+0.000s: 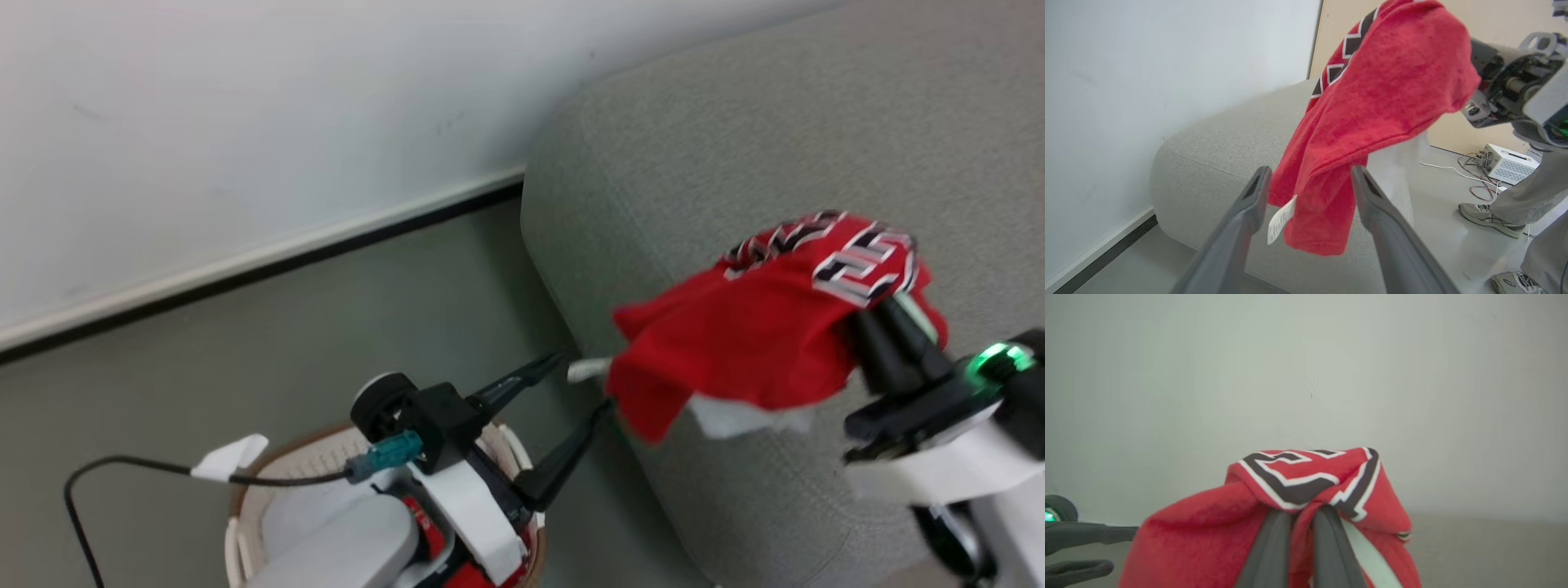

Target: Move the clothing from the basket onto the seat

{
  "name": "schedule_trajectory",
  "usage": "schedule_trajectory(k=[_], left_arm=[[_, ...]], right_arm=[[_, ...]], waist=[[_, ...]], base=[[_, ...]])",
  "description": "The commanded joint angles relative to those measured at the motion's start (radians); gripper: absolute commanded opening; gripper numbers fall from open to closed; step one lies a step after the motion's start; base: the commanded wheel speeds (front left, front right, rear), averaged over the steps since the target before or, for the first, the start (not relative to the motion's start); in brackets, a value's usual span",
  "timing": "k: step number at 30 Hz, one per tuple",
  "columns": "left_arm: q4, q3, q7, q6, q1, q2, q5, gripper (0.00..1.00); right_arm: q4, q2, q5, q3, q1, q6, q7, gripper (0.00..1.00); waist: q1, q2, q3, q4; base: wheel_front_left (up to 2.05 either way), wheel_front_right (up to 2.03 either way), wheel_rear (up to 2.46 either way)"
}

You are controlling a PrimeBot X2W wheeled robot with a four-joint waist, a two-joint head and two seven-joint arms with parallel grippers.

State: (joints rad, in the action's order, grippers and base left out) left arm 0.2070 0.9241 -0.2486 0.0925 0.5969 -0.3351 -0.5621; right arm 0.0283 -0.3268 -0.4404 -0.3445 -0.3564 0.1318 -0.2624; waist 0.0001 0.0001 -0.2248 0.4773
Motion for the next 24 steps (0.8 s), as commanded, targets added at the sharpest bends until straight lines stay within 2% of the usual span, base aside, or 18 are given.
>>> schedule_trajectory(k=[1, 8, 15, 24], left_arm=[[-0.007, -0.001, 0.003, 0.003, 0.008, -0.019, 0.013, 1.00], [-0.117, -0.018, 0.054, 0.008, 0.051, -0.128, 0.031, 1.00], [-0.215, -0.051, 0.084, 0.006, 0.071, -0.235, 0.034, 1.00], [-0.290, -0.079, 0.092, 0.004, 0.098, -0.297, 0.034, 1.00]], right_arm=[[0.004, -0.011, 0.003, 0.013, -0.025, -0.002, -0.003, 0.00], [0.036, -0.036, 0.030, 0.161, -0.179, -0.002, -0.002, 0.00], [0.075, -0.011, 0.077, 0.380, -0.310, -0.002, -0.002, 0.00], [0.243, -0.018, 0.170, 0.647, -0.443, -0.002, 0.001, 0.00]], waist=[[-0.0001, -0.0001, -0.057, -0.025], [-0.0001, -0.0001, -0.227, -0.078], [-0.0001, -0.0001, -0.369, -0.124], [-0.0001, -0.0001, -0.492, -0.184]], base=[[0.00, 0.00, 0.00], [0.00, 0.00, 0.00], [0.00, 0.00, 0.00], [0.00, 0.00, 0.00]])
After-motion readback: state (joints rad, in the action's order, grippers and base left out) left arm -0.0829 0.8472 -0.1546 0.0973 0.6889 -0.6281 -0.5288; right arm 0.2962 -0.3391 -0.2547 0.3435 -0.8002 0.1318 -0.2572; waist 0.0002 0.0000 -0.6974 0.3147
